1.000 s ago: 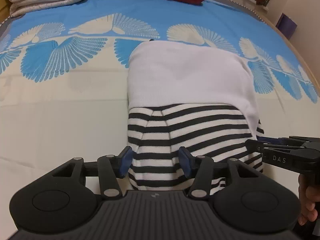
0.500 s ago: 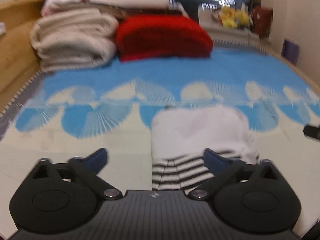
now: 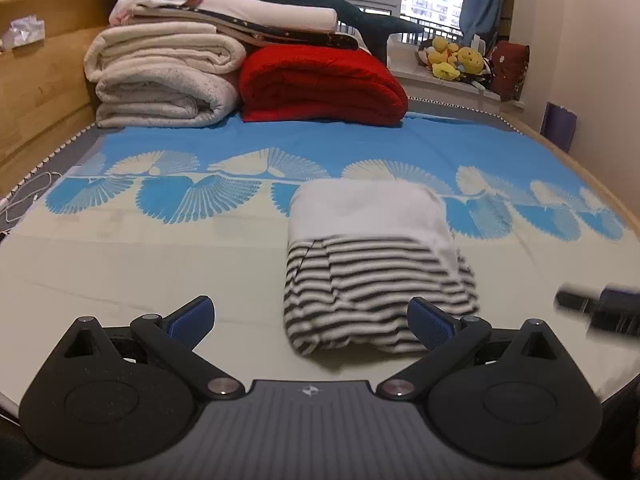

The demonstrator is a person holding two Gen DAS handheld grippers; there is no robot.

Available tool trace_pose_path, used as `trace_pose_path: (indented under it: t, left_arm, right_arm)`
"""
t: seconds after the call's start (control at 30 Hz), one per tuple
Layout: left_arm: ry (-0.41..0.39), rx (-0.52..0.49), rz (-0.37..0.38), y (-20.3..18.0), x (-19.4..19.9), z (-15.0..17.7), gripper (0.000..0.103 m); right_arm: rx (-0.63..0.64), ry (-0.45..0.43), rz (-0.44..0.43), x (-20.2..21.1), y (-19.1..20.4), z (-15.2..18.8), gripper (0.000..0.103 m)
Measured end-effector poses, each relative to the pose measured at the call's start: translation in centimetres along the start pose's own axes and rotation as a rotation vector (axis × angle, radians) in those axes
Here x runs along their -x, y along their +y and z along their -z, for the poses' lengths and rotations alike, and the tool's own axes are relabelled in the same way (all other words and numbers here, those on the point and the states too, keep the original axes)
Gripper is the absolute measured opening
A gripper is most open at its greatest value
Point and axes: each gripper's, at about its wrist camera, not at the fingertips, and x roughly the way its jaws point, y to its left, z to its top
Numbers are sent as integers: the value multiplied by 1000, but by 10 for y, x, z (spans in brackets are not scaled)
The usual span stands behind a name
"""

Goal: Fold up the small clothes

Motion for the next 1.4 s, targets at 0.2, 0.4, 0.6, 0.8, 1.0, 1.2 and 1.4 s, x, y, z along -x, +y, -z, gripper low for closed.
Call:
trace_pose_path:
  t: [0.2, 0.4, 0.6, 0.8, 1.0, 1.2, 1.4]
  left_arm:
    - [120, 62, -14, 7, -36, 4, 103]
    - [167, 39, -5, -7, -50, 13, 102]
    - [138, 5, 7, -19, -48, 14, 103]
    - [97, 15, 19, -17, -45, 9, 103]
    - [93, 23, 25, -14, -45, 8, 102]
    - [91, 27, 29, -14, -44, 9, 102]
    - [91, 26, 30, -15, -44, 9, 102]
  right_arm:
    - [25, 7, 22, -8, 9, 6, 85]
    - [14, 35, 8, -14, 12, 9, 85]
    - [31, 42, 2, -17, 19, 10, 85]
    - [53, 41, 8, -20, 26, 11, 85]
    - [68, 27, 23, -21, 33, 11, 85]
    - [73, 28, 33, -23, 36, 12, 86]
    - [73, 28, 36, -24, 37, 12, 86]
